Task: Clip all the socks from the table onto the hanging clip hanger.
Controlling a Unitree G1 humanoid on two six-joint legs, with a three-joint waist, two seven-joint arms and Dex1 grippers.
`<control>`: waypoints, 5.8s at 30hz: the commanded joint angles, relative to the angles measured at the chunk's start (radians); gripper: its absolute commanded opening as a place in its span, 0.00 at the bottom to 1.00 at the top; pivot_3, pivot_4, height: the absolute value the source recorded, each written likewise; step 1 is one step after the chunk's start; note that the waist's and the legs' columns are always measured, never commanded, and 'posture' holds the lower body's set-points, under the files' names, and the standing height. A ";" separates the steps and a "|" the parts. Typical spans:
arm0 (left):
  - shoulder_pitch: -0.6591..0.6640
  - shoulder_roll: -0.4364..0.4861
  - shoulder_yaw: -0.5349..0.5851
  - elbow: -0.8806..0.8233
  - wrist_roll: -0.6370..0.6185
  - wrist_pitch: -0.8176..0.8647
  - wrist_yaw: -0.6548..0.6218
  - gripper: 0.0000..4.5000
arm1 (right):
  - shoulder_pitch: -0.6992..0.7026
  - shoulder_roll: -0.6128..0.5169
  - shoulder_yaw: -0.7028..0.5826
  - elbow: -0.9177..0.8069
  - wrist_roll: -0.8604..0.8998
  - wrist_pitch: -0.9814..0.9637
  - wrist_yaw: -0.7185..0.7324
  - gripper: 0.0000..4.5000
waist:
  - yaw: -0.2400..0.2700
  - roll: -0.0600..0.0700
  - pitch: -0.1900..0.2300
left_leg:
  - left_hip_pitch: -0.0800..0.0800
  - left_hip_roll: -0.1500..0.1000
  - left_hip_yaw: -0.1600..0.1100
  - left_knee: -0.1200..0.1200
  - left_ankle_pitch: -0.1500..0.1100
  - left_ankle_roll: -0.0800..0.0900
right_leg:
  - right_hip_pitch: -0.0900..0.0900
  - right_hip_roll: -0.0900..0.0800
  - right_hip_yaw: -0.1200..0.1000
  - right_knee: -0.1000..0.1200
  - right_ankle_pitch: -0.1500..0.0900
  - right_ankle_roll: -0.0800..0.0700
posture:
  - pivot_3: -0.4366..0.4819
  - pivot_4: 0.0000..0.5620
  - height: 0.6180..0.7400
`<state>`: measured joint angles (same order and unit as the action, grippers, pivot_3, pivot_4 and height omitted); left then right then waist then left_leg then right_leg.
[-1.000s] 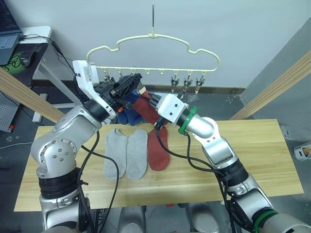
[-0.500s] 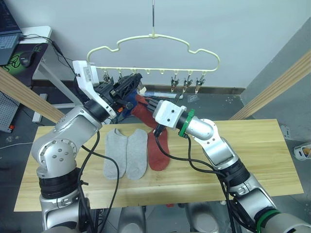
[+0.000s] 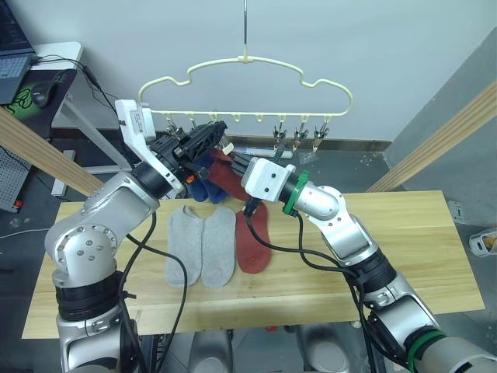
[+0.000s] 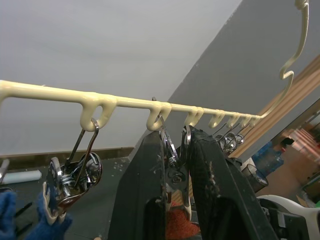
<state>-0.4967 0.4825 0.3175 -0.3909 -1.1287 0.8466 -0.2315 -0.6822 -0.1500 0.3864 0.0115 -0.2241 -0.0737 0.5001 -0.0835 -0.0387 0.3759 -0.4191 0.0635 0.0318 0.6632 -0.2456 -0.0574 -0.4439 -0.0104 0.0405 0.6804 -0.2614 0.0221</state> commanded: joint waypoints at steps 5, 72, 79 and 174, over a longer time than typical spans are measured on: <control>0.009 0.031 0.012 -0.017 -0.035 0.000 -0.027 0.08 | -0.007 0.030 -0.049 -0.021 0.050 0.019 -0.016 0.00 | 0.000 0.000 0.000 | 0.000 0.000 0.000 0.000 0.000 0.000 | 0.000 0.000 0.000 0.000 0.000 0.000 | 0.33 0.59 1.00; 0.421 0.241 -0.054 -0.209 0.374 -0.303 -0.435 0.78 | 0.362 -0.059 -0.258 -0.715 0.265 0.815 -0.061 0.45 | 0.001 -0.003 -0.009 | 0.000 0.000 -0.001 0.000 0.000 0.000 | 0.000 0.002 0.000 0.001 0.000 -0.001 | 0.33 0.52 1.00; 0.426 0.272 -0.041 -0.202 0.363 -0.317 -0.505 0.78 | 0.358 -0.036 -0.265 -0.747 0.265 0.878 -0.148 0.37 | 0.000 -0.003 -0.035 | 0.000 -0.001 0.000 0.000 0.000 0.001 | 0.000 0.005 0.000 0.001 0.000 -0.001 | 0.33 0.45 1.00; 0.382 0.184 -0.091 -0.174 0.476 -0.258 -0.323 0.78 | 0.041 0.276 -0.279 -0.242 0.285 0.628 -0.438 0.00 | -0.003 -0.008 -0.104 | 0.001 0.000 -0.001 0.002 -0.002 0.005 | 0.001 0.007 -0.001 0.004 0.002 -0.004 | 0.36 0.40 1.00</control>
<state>-0.1456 0.6823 0.2084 -0.5388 -0.6966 0.6119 -0.6012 -0.6163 0.1262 0.1006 -0.1894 0.0595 0.5774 0.0627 -0.0869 -0.0463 0.2722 -0.4174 0.0635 0.0313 0.6650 -0.2473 -0.0523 -0.4432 -0.0031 0.0407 0.6847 -0.2591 0.0182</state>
